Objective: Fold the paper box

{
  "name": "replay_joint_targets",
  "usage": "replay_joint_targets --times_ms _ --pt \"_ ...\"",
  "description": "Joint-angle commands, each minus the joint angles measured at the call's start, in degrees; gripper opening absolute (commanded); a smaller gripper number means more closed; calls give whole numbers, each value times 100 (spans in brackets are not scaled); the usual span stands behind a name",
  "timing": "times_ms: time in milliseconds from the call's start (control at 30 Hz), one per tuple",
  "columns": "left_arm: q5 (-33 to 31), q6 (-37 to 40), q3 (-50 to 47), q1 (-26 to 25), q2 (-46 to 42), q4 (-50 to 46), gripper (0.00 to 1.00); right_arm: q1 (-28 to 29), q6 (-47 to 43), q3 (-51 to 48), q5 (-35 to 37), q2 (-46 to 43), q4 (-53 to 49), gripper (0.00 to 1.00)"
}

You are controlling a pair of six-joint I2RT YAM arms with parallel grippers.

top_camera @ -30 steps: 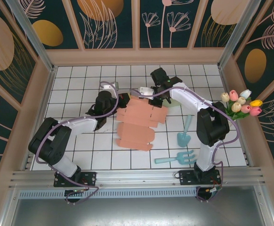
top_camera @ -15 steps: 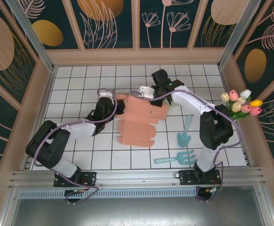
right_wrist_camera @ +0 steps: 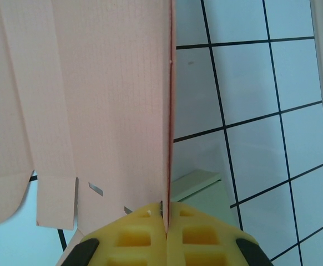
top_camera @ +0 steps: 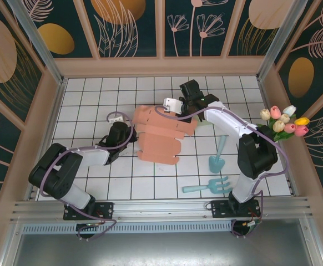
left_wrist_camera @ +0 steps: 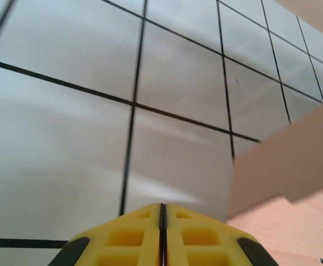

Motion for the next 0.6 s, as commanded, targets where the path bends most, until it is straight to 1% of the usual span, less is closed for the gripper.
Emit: replay_joint_targets --times_ms 0,100,267,333,467,567 --pt "-157 -8 -29 125 -55 -20 11 30 -24 -19 38 -28 16 0" --pt "252 -131 64 144 229 246 11 30 -32 -13 -60 -34 -4 0" --pt "1264 -429 266 144 641 868 9 30 -17 -3 -39 8 -11 0" --pt "1569 -523 331 120 696 1048 9 30 -24 15 -30 34 -18 0" --pt "1811 -594 423 74 584 1217 10 39 -38 6 -22 60 39 0" --pt "1822 -530 427 74 443 1261 12 63 -139 -93 -45 17 136 0"
